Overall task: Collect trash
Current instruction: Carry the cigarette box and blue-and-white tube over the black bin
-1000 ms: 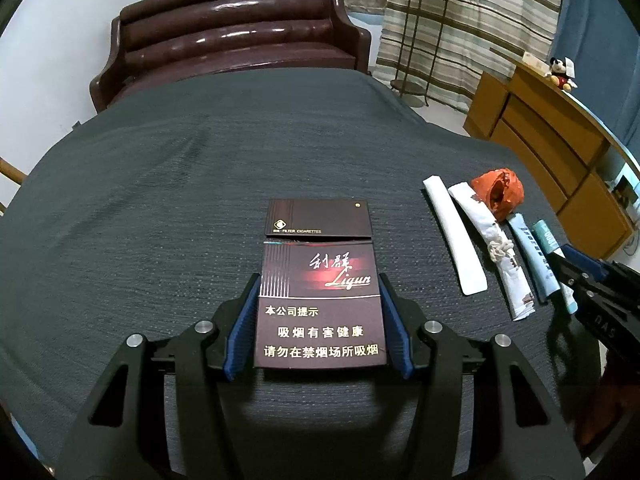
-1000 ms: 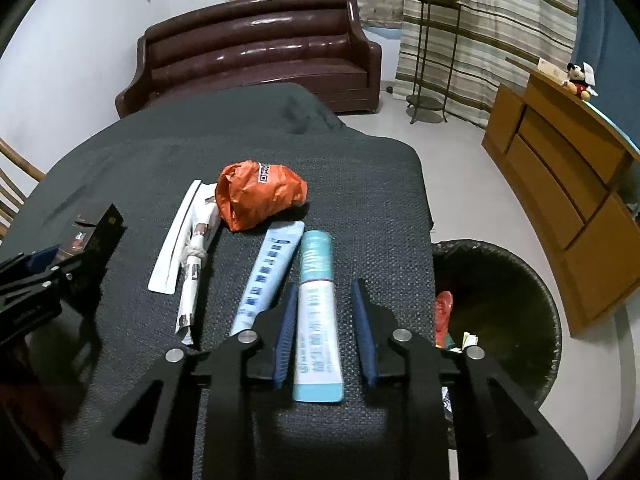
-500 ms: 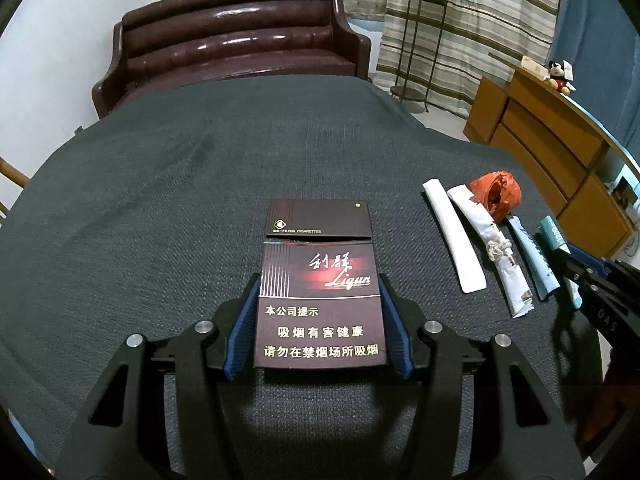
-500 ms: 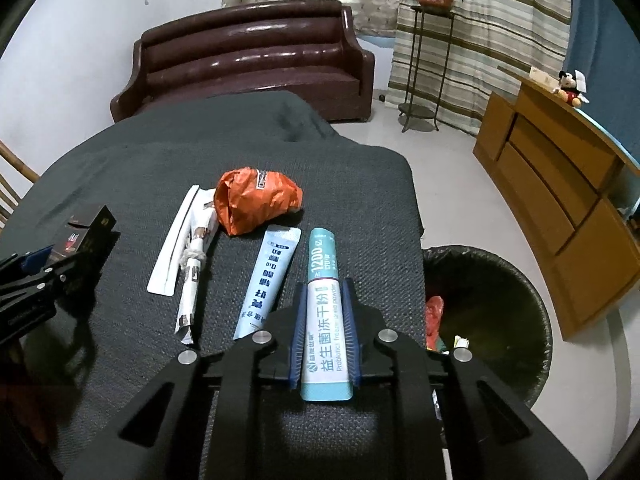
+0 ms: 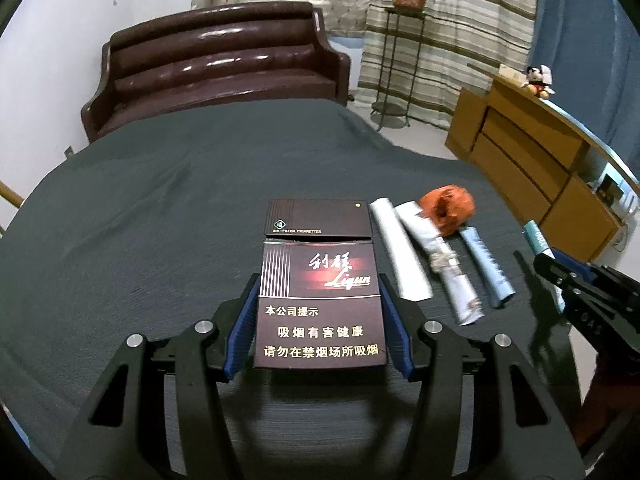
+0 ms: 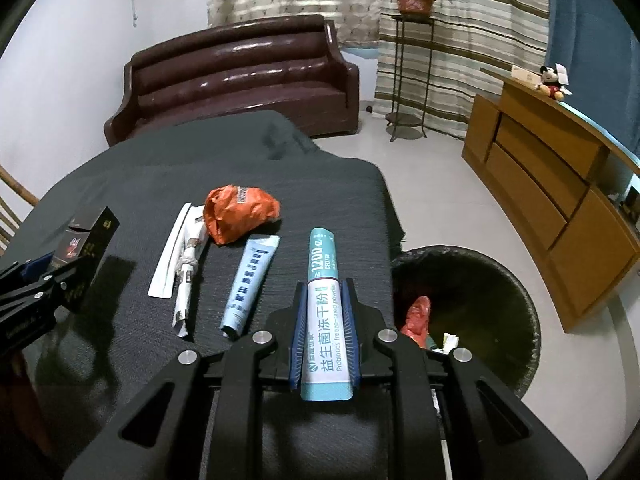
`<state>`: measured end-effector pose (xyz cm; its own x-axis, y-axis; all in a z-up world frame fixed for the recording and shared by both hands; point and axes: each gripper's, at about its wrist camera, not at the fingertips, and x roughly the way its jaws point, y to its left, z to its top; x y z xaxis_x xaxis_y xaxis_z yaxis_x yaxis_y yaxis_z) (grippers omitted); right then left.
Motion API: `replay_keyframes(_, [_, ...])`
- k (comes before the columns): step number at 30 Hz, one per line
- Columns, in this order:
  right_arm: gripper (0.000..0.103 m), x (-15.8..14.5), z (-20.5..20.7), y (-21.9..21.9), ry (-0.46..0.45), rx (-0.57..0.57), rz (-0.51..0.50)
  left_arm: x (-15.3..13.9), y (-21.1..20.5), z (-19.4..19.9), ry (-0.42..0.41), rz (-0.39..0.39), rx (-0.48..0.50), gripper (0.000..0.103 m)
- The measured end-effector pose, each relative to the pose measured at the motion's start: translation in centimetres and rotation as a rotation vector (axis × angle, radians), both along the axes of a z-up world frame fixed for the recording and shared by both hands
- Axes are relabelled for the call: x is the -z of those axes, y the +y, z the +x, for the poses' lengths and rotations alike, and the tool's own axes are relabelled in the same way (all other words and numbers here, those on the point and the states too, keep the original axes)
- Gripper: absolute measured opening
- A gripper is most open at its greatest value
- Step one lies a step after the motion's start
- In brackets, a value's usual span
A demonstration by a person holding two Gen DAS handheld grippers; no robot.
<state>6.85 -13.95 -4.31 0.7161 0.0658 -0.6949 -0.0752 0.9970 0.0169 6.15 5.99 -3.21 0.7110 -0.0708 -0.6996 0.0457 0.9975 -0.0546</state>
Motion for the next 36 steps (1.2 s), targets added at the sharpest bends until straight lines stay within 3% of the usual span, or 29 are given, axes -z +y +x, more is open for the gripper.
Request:
replay_keyframes(24, [0.018, -1.5, -1.5, -10.7, -0.094, 0.212, 0.005, -1.8, -14.3, 0.4, -0.097, 0.003, 0.265, 0.054])
replay_keyframes(36, [0.018, -1.0, -0.9, -13.2, -0.106, 0.257, 0.026, -1.0, -19.9, 2.6, -0.105, 0.03, 0.338, 0.054])
